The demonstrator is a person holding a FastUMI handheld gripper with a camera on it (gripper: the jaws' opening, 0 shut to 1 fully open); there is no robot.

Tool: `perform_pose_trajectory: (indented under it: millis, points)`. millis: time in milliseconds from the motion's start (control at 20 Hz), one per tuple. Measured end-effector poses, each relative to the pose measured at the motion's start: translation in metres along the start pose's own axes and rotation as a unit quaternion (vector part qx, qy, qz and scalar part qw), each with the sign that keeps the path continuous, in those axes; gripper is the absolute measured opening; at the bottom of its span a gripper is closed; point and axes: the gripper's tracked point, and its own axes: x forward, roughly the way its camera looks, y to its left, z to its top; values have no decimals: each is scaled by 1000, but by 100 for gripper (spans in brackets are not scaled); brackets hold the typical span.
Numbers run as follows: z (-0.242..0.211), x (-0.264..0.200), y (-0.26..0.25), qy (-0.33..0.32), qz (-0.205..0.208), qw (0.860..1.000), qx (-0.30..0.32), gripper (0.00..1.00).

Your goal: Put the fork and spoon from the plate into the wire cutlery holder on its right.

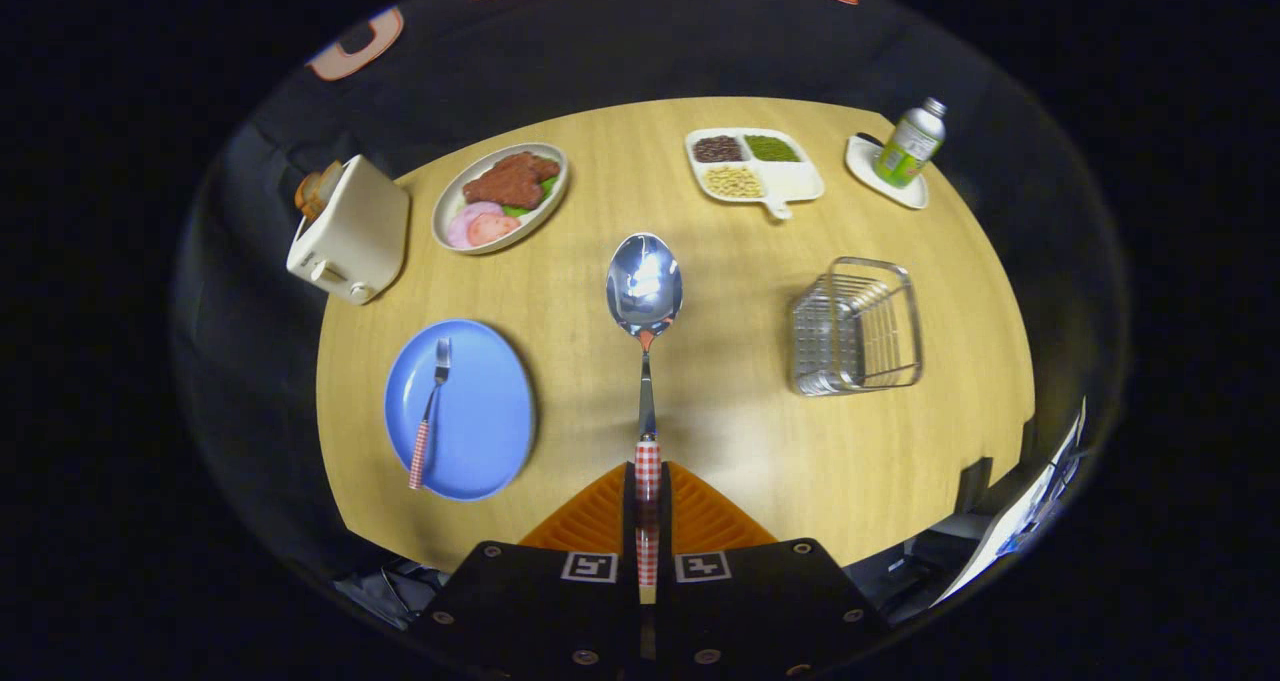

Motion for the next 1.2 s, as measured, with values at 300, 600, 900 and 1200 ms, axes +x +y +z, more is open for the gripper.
perform_pose_trajectory:
  millis: [300,600,900,1200]
  points:
    - [10,-4,-84,47,0,999,22,7]
    - [13,6,-113,134,25,991,-7,7]
    - [4,3,-131,238,48,969,-47,7]
    - [2,3,-134,327,67,942,-36,7]
